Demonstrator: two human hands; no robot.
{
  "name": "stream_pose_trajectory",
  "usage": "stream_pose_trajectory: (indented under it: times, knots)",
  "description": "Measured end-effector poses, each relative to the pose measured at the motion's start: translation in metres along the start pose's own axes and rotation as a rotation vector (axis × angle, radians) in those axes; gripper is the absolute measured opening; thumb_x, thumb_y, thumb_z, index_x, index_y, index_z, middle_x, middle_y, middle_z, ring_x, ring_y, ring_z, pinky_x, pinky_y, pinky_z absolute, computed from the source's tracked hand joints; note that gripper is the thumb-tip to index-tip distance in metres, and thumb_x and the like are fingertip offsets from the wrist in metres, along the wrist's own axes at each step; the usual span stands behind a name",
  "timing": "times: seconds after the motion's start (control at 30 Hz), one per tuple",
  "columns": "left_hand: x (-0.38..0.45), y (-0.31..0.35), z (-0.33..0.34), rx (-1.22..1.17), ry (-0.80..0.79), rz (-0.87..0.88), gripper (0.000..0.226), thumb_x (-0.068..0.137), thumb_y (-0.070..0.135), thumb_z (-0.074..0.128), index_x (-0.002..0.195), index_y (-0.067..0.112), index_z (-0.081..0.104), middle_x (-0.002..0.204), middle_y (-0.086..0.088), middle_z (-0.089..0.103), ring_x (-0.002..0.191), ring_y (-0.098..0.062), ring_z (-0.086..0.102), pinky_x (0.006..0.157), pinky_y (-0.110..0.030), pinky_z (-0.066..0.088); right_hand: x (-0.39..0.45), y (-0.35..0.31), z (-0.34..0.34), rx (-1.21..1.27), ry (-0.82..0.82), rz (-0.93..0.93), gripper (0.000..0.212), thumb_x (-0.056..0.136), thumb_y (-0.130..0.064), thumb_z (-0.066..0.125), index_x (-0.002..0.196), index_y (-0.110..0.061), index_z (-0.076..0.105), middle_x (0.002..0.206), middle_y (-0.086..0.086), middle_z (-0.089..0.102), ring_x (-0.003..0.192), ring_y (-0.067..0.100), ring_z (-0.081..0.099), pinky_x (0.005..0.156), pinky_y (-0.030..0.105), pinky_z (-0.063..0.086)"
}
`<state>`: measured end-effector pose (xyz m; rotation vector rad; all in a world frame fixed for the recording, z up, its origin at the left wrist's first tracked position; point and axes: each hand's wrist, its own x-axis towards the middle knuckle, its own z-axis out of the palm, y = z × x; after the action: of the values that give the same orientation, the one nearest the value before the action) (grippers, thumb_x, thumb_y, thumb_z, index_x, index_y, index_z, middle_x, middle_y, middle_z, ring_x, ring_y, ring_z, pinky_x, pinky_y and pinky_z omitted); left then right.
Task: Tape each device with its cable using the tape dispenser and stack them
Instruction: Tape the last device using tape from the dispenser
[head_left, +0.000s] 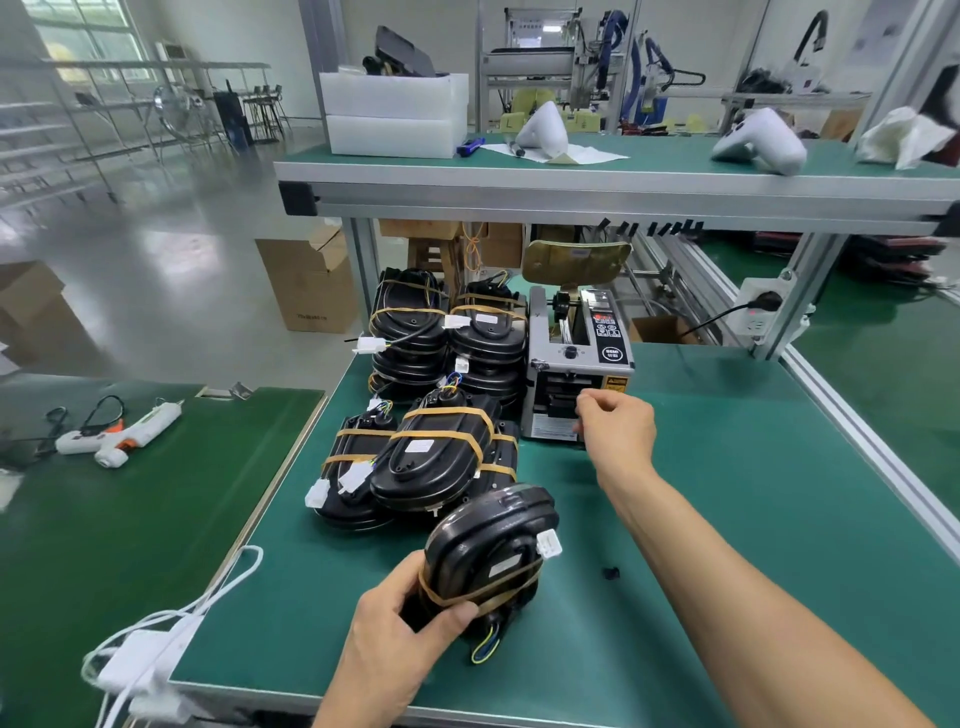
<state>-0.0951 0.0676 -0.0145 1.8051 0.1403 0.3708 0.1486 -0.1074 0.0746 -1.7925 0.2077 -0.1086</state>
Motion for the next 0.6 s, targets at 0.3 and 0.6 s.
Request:
stream_pose_trajectory:
  times: [0.3,0.6]
  knots:
    - [0.0,0.005,0.0,-0.028,0.0,0.017,0.055,0.079,0.069,0.086,0.125,0.043,0.073,0.11,0.003,0.082,0.102,-0.009,0.076,0.091,-0.016,0.054,0.009,-0.01,0.017,0.026,0.102,0.118,0.019,0.084,-0.015,0.065,0.068,-0.013,0.075,0.073,0.008,0.075,0.073,0.029,0.07,0.075,0.046,0.062]
    - [0.0,-0.001,-0.002,-0.017,-0.006,0.015,0.054,0.081,0.066,0.088,0.127,0.042,0.073,0.111,0.003,0.082,0.102,-0.01,0.076,0.092,-0.019,0.055,0.016,-0.014,0.03,0.172,0.191,0.262,0.02,0.08,-0.013,0.073,0.062,-0.021,0.068,0.076,0.004,0.076,0.081,0.028,0.075,0.08,0.038,0.062]
